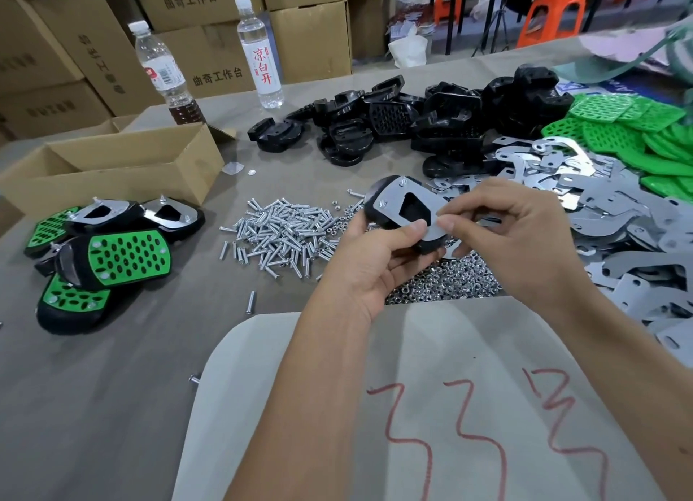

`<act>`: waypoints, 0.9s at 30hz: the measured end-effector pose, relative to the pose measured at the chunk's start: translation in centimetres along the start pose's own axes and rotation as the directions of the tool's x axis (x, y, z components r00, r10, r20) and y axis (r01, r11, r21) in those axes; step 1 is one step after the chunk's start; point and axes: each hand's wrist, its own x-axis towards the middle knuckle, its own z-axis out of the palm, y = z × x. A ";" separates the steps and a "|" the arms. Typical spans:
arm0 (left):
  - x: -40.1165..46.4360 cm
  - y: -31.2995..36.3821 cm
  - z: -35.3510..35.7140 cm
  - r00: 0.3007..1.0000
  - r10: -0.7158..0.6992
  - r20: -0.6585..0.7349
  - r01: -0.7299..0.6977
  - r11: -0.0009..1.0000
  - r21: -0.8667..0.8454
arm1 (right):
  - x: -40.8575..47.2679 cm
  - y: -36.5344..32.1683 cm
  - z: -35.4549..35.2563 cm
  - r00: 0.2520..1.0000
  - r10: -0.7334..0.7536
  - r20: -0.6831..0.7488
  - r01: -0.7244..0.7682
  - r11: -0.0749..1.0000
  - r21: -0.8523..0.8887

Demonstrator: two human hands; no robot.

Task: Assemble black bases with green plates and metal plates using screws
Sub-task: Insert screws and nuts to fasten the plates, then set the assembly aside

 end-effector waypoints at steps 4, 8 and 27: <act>0.3 0.0 0.1 1.000 0.024 0.010 -0.024 0.999 -0.024 | 0.1 0.0 0.0 0.999 0.007 0.034 -0.008 0.999 0.032; 0.2 -0.1 0.1 0.998 0.050 0.029 -0.050 0.999 -0.016 | 0.2 0.1 -0.1 0.999 0.004 0.035 -0.005 1.000 0.028; 0.1 -0.5 1.0 0.994 0.089 -0.071 -0.074 0.979 0.190 | 0.5 -0.9 -1.5 0.950 -0.204 0.238 0.264 0.930 -0.257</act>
